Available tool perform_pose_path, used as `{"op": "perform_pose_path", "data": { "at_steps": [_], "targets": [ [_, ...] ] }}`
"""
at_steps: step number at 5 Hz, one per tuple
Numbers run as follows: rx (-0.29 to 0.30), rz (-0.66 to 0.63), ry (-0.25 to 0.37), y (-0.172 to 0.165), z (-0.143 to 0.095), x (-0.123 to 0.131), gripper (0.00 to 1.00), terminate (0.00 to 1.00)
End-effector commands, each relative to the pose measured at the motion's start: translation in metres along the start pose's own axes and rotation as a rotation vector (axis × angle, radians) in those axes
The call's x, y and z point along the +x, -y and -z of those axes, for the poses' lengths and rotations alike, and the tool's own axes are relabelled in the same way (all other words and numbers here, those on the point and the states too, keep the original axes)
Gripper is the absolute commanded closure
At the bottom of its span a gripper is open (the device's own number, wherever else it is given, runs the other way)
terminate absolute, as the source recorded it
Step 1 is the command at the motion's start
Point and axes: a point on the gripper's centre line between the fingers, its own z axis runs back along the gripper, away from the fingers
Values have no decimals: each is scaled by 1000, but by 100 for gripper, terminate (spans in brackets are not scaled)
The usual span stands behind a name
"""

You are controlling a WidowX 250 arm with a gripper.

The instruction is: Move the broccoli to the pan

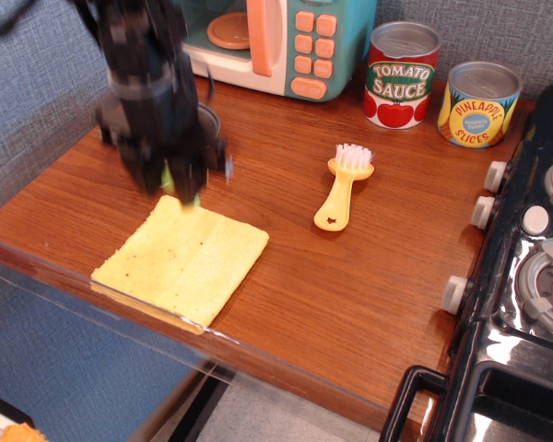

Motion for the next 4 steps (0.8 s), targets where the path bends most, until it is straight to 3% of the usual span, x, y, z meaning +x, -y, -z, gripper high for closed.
{"op": "perform_pose_path", "data": {
  "at_steps": [1, 2, 3, 4],
  "targets": [
    [49, -161, 44, -53, -3, 65, 100, 0],
    [69, -188, 1, -68, 15, 75, 100, 0],
    [74, -188, -34, -69, 24, 74, 0, 0],
    [76, -156, -32, -62, 21, 74, 0, 0]
  ]
}}
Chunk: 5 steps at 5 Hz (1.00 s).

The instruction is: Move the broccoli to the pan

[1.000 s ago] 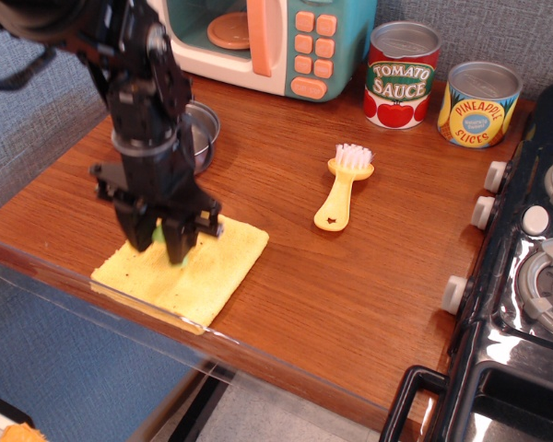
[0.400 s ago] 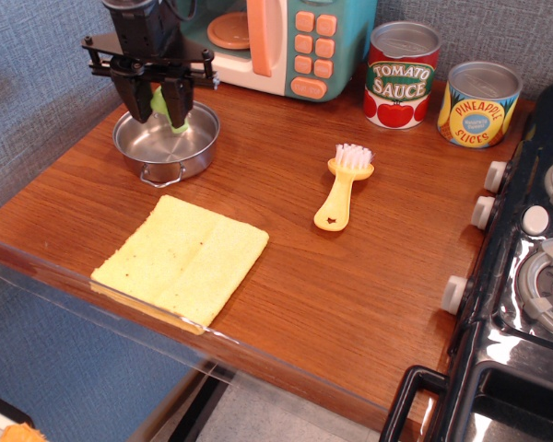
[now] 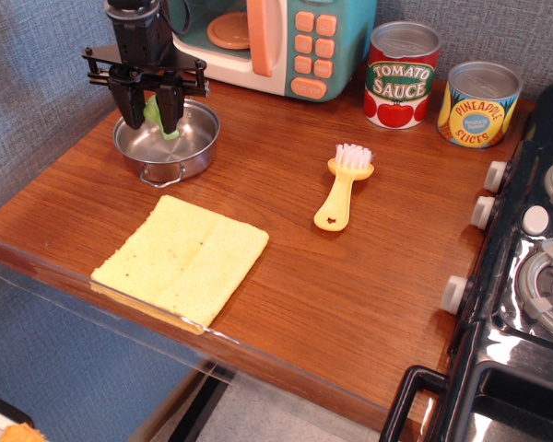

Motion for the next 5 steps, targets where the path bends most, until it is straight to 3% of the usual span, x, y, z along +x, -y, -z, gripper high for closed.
{"op": "perform_pose_path", "data": {
  "at_steps": [1, 2, 3, 5],
  "targets": [
    [13, 55, 93, 7, -30, 6, 0, 0],
    [0, 118, 119, 20, -48, 0, 0, 0],
    [-23, 184, 93, 39, -59, -14, 0, 0],
    [-49, 244, 44, 50, -57, -27, 0, 0]
  ]
}}
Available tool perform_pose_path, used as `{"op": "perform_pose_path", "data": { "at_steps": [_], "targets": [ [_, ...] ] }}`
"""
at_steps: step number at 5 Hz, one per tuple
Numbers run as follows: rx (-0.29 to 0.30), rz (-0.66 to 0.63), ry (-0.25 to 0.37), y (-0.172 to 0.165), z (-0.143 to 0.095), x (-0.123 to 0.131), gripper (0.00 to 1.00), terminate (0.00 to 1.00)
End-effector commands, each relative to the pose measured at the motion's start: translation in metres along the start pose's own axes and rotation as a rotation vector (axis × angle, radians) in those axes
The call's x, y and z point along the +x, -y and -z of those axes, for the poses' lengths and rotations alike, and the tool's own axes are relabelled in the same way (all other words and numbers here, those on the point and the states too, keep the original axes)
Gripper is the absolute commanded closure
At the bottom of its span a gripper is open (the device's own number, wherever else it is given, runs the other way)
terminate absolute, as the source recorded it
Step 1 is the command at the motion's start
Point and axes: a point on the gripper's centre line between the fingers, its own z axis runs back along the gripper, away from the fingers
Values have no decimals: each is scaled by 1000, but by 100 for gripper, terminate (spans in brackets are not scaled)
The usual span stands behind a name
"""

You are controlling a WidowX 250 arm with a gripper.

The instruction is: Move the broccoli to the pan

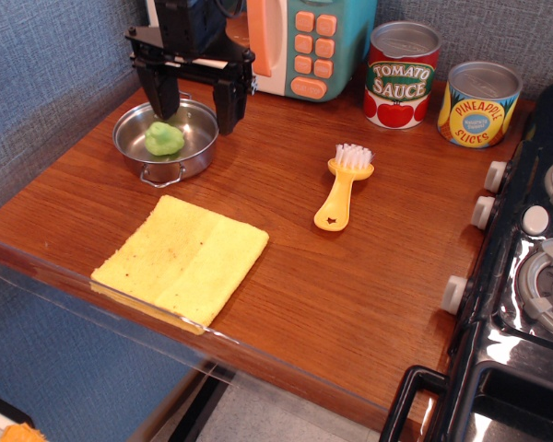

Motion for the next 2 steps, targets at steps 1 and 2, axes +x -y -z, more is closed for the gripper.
{"op": "perform_pose_path", "data": {
  "at_steps": [1, 2],
  "targets": [
    [9, 28, 41, -1, -18, 0, 0, 0],
    [9, 28, 41, -1, -18, 0, 0, 100]
  ]
}}
